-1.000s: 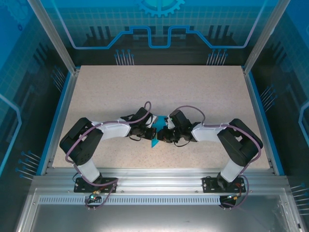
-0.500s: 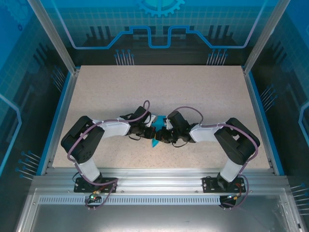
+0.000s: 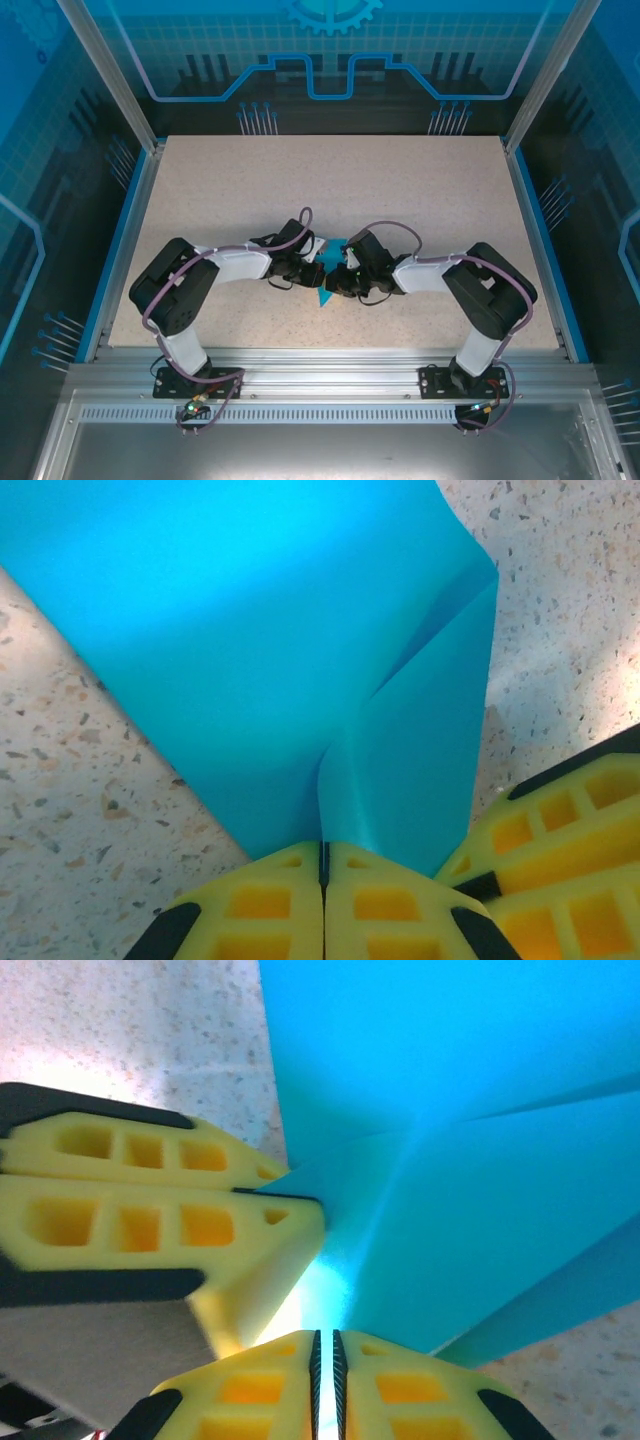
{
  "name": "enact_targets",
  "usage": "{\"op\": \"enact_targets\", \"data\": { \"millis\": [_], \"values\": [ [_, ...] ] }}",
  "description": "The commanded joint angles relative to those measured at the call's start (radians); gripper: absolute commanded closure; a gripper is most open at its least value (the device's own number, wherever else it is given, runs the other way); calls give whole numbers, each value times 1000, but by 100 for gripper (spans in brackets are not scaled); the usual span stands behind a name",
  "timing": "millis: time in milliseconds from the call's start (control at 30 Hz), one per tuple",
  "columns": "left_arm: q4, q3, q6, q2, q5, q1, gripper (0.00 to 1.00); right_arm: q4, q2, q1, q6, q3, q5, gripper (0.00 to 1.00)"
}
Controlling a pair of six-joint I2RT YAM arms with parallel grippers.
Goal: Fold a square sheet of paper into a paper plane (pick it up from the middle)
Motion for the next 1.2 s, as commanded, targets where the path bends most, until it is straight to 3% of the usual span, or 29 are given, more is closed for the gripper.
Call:
{"op": "enact_targets", "data": {
  "millis": [0, 400, 833, 1167],
  "values": [
    [-30, 21, 16, 42, 32, 4, 92, -2, 44, -5, 2, -21, -5, 86],
    [-58, 34, 26, 47, 28, 4, 92, -49, -102, 14, -31, -24, -15, 84],
    [-61, 32, 24, 47, 26, 4, 92, -17, 30, 52, 0, -14, -11, 86],
    [-64, 41, 23, 44, 39, 4, 91, -31, -61, 76, -15, 3, -28, 85]
  ]
}}
